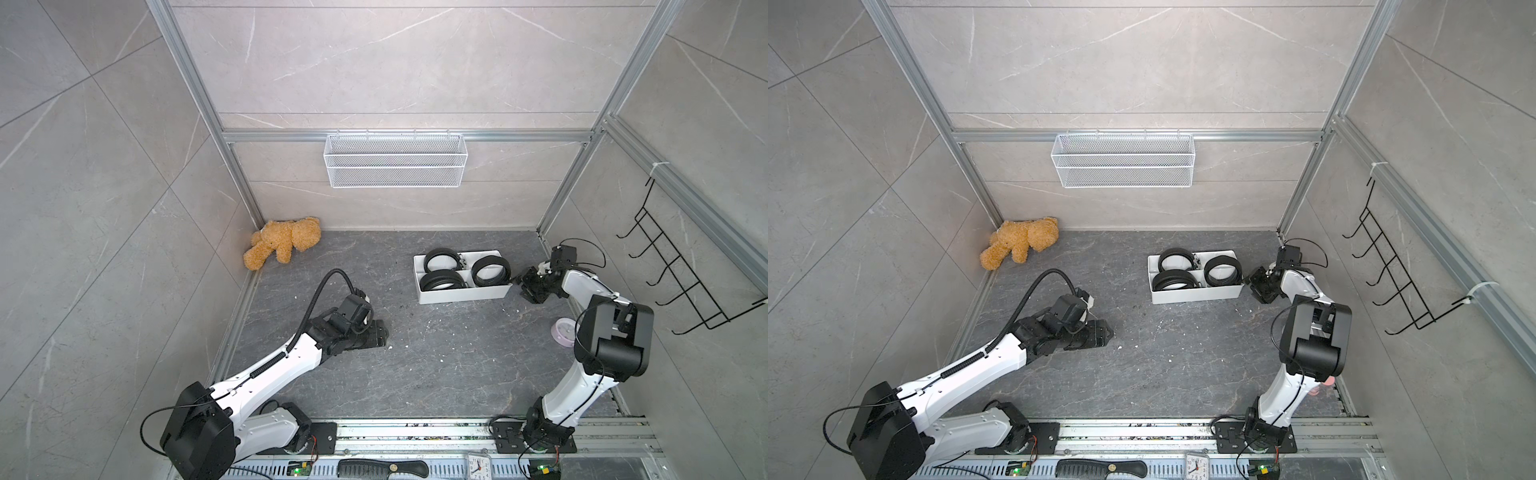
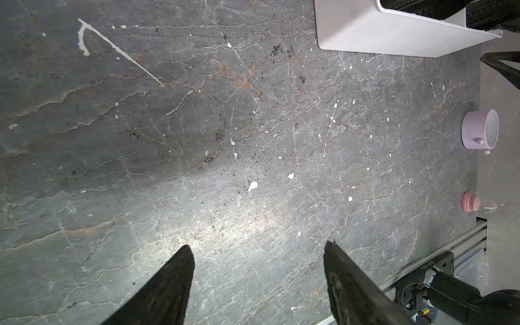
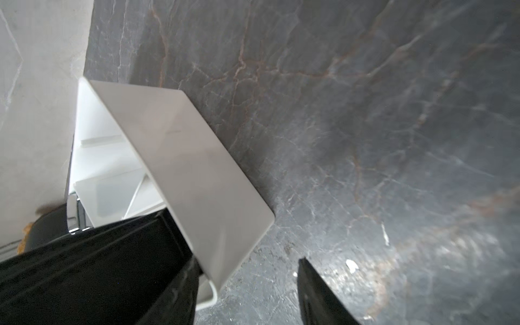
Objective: Place the belts into the storage roll
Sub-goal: Place the belt in the container.
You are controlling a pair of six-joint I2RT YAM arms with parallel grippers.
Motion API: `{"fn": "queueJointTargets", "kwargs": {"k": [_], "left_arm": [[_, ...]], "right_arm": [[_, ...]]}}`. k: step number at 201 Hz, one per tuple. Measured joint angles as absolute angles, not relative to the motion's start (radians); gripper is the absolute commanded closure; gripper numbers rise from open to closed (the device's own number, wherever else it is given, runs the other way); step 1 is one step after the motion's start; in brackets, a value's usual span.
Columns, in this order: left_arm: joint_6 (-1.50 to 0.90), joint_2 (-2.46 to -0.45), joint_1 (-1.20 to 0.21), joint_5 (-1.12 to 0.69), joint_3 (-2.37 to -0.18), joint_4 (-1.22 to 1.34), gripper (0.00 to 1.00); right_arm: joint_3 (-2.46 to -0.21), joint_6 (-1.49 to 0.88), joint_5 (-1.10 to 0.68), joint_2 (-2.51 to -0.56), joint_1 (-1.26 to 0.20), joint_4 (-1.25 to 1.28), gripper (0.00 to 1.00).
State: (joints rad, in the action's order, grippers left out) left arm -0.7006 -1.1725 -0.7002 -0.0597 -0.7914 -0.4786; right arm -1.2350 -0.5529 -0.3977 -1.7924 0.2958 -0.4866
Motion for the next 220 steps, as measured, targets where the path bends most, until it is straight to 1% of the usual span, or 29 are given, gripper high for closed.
{"fn": "queueJointTargets", "kwargs": {"k": [30, 50, 72, 100, 127, 149, 196, 220], "left_arm": [[-0.701, -1.166, -0.7, -0.057, -0.791, -0.49, 0.25], [-0.701, -1.163, -0.7, -0.057, -0.791, -0.493, 0.25], [-0.701, -1.161, -0.7, -0.056, -0.791, -0.493, 0.25], [-0.701, -1.161, -0.7, -0.056, -0.791, -0.493, 0.25], [-0.701, -1.161, -0.7, -0.056, -0.791, -0.492, 0.25], [-0.701, -1.161, -0.7, -0.056, -0.791, -0.492, 0.25], [-0.701, -1.161, -0.7, -0.056, -0.791, -0.492, 0.25], [-0.701, -1.162, -0.7, -0.056, -0.791, -0.492, 0.25]], "right_arm": [[-1.236, -0.553, -0.37, -1.73, 0.303, -0.514, 0.41], [-1.237, -0.553, -0.366, -1.675, 0.303, -0.521, 0.47], [-1.24, -0.555, -0.361, -1.59, 0.294, -0.519, 0.55], [-1.309, -0.519, -0.336, -1.531, 0.231, -0.52, 0.57], [-1.368, -0.472, -0.305, -1.536, 0.161, -0.522, 0.57], [-1.379, -0.442, -0.275, -1.567, 0.139, -0.521, 0.57], [-1.383, -0.406, -0.295, -1.743, 0.123, -0.489, 0.57], [-1.398, -0.406, -0.316, -1.789, 0.105, -0.437, 0.57]]}}
